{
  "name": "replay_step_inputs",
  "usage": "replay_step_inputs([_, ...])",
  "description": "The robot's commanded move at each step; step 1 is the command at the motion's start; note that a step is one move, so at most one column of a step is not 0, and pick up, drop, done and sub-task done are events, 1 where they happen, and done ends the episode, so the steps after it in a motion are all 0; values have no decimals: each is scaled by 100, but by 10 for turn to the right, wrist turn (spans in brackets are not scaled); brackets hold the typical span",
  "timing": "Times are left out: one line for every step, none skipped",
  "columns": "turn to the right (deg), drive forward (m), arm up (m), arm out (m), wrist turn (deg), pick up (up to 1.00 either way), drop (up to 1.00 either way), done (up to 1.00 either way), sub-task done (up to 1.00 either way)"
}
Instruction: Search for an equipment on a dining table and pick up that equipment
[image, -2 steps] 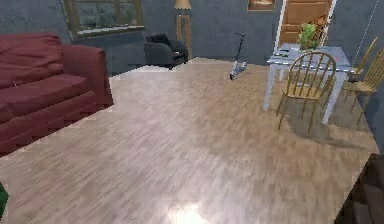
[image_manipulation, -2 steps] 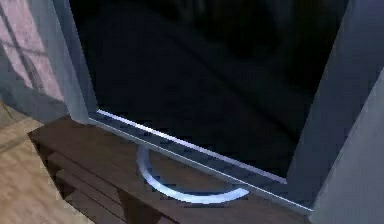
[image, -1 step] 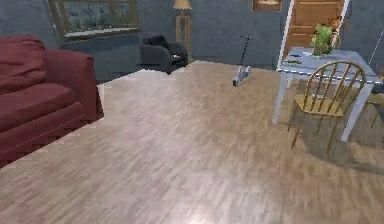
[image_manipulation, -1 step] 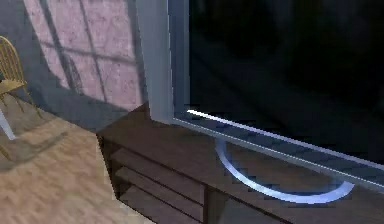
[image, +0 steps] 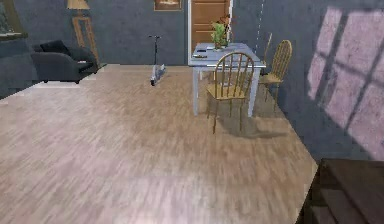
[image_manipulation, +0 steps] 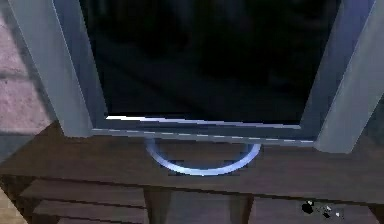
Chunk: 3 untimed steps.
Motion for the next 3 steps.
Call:
replay_step_inputs([0,100,0,0,0,0,0,0,0])
replay_step_inputs([30,0,0,0,0,0,0,0,0])
replay_step_inputs([0,30,0,0,0,0,0,0,0])
